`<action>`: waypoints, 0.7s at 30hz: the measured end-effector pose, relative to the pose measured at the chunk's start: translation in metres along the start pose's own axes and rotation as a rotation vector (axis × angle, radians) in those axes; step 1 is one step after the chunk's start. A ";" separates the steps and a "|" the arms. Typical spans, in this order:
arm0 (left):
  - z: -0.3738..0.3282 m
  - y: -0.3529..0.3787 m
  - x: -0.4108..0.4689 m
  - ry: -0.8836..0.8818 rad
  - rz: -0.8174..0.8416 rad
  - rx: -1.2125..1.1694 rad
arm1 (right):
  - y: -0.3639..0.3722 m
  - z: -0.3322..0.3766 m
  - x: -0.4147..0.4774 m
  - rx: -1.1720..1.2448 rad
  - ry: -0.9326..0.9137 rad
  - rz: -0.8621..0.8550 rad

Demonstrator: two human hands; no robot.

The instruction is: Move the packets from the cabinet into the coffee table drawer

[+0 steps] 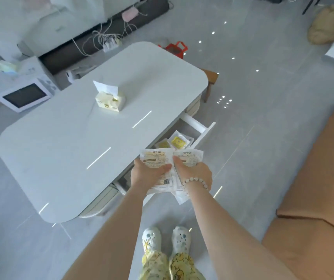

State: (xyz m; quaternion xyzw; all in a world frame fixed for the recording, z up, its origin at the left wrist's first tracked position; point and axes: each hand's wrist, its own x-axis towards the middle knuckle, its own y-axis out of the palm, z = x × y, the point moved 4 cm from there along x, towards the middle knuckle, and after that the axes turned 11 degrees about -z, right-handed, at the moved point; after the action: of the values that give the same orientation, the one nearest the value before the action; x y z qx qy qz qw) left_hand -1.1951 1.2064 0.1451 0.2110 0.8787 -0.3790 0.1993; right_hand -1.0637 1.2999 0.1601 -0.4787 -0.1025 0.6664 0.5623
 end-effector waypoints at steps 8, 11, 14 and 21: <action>0.056 0.010 0.055 -0.188 -0.023 0.022 | 0.078 -0.004 0.023 -0.167 0.021 0.114; 0.081 0.027 0.081 -0.268 -0.010 0.019 | 0.110 -0.007 0.042 -0.253 0.007 0.142; 0.112 0.051 0.112 -0.348 -0.030 0.005 | 0.152 -0.009 0.064 -0.327 -0.032 0.170; 0.189 0.097 0.195 -0.514 -0.076 -0.099 | 0.257 -0.015 0.120 -0.490 -0.272 0.302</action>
State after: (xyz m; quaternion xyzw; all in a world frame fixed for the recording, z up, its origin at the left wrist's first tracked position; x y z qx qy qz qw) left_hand -1.2704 1.1679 -0.1307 0.0649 0.8239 -0.3841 0.4116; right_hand -1.2087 1.3063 -0.0841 -0.5162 -0.2622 0.7557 0.3061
